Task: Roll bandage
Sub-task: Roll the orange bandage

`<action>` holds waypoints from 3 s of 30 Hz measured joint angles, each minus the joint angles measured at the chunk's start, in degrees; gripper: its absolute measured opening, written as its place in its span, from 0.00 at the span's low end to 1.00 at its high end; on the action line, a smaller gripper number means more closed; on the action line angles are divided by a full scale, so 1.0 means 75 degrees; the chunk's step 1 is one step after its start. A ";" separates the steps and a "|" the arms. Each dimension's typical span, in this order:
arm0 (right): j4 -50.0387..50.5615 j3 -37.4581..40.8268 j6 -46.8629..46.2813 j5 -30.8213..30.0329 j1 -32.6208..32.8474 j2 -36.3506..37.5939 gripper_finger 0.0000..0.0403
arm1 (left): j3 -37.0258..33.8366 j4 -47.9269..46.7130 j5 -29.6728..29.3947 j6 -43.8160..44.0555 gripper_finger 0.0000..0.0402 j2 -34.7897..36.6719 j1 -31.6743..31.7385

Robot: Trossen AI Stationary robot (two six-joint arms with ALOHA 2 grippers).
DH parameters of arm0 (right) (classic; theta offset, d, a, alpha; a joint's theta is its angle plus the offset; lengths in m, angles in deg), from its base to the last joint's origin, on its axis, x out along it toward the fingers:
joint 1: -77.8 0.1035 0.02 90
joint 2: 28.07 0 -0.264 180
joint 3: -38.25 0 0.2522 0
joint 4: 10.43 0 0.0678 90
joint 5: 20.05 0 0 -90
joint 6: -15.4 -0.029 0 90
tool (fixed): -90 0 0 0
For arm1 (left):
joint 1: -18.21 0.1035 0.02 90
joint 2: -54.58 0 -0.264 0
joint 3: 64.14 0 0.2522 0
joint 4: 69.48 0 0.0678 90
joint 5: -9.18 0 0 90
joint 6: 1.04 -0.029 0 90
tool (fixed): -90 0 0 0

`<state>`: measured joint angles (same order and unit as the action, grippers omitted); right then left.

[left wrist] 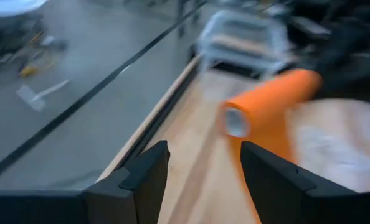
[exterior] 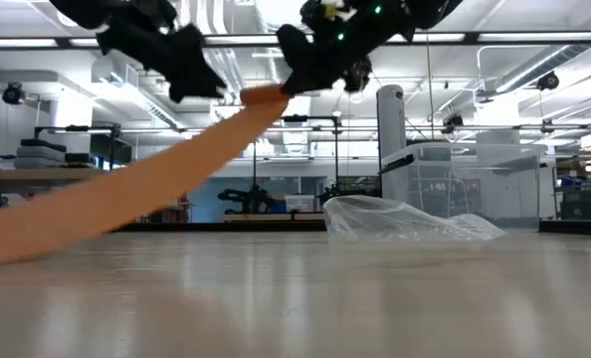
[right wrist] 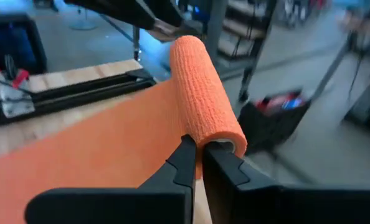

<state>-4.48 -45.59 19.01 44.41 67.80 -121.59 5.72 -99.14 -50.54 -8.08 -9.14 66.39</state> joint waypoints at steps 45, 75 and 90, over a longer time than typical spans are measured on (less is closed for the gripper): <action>-0.0071 -0.0606 0.3896 0.0603 0.0033 0.1064 0.03 | -0.0001 0.4660 0.4078 0.2107 0.46 -0.1892 -0.0311; -0.0939 -0.0606 0.2696 0.0198 -0.0169 0.1226 0.03 | 0.0000 0.4102 0.4512 0.2213 0.00 -0.1938 -0.0306; -0.0758 -0.0606 0.3552 0.0379 -0.0221 0.1083 0.03 | 0.0052 0.4231 0.4467 0.2278 0.04 -0.1828 -0.0306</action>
<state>-10.17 -50.14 45.65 47.26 66.14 -113.46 6.11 -67.40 -17.04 9.00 -22.85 64.09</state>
